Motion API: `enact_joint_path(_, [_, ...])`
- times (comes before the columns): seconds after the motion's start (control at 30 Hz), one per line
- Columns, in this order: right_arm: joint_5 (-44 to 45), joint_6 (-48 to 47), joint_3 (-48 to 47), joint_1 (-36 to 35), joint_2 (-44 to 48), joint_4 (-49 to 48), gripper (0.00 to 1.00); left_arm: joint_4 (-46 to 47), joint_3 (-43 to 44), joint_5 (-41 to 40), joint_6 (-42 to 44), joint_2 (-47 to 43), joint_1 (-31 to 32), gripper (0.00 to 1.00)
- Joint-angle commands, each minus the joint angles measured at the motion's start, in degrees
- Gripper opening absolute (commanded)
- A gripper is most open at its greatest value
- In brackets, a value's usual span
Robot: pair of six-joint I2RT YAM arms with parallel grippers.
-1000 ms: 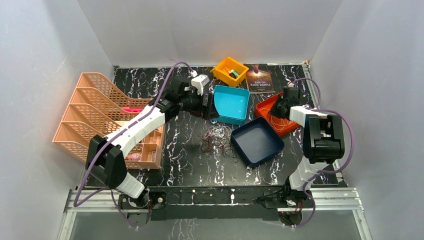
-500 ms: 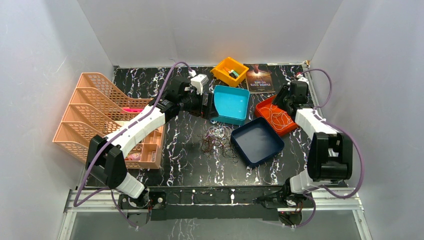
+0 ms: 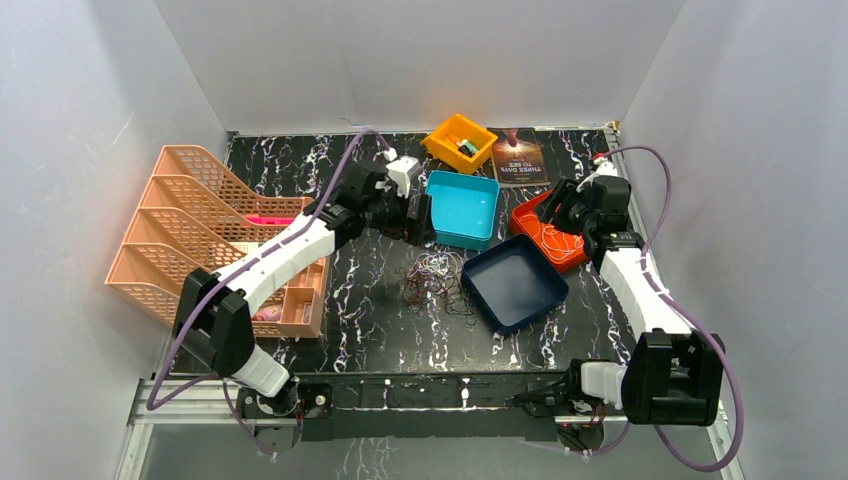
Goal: Untangle the cables
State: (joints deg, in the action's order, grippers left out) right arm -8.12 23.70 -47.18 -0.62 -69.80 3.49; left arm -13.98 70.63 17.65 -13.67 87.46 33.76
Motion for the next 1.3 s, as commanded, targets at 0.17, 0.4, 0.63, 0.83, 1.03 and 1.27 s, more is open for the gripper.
enact_joint_path(0.17, [-8.96, -4.01, 2.10, -9.26, 2.78, 3.44, 0.60, -1.14, -3.63, -0.55, 2.88, 5.14, 4.29, 0.95])
enact_joint_path(0.4, [-10.68, -2.57, 5.49, -12.80, 2.81, -0.51, 0.55, -4.66, -0.60, -2.04, 9.15, 12.07, 4.53, 0.83])
enact_joint_path(0.63, [-9.96, -3.77, 4.72, -13.74, 2.92, -0.48, 0.54, -5.71, 4.74, 0.88, 9.75, 17.14, 4.56, 0.67])
enact_joint_path(0.83, [-9.82, -4.16, 5.52, -13.86, 3.57, -0.15, 0.54, -6.12, 8.07, 4.10, 9.93, 20.52, 4.61, 0.50])
enact_joint_path(1.03, [-9.86, -4.03, 6.46, -13.84, 4.28, -0.06, 0.53, -7.08, 8.99, 5.17, 10.40, 21.99, 4.56, 0.40])
enact_joint_path(1.27, [-10.22, -4.02, 6.09, -13.83, 3.76, -0.20, 0.54, -9.45, 8.78, 5.83, 11.79, 21.64, 4.56, 0.41])
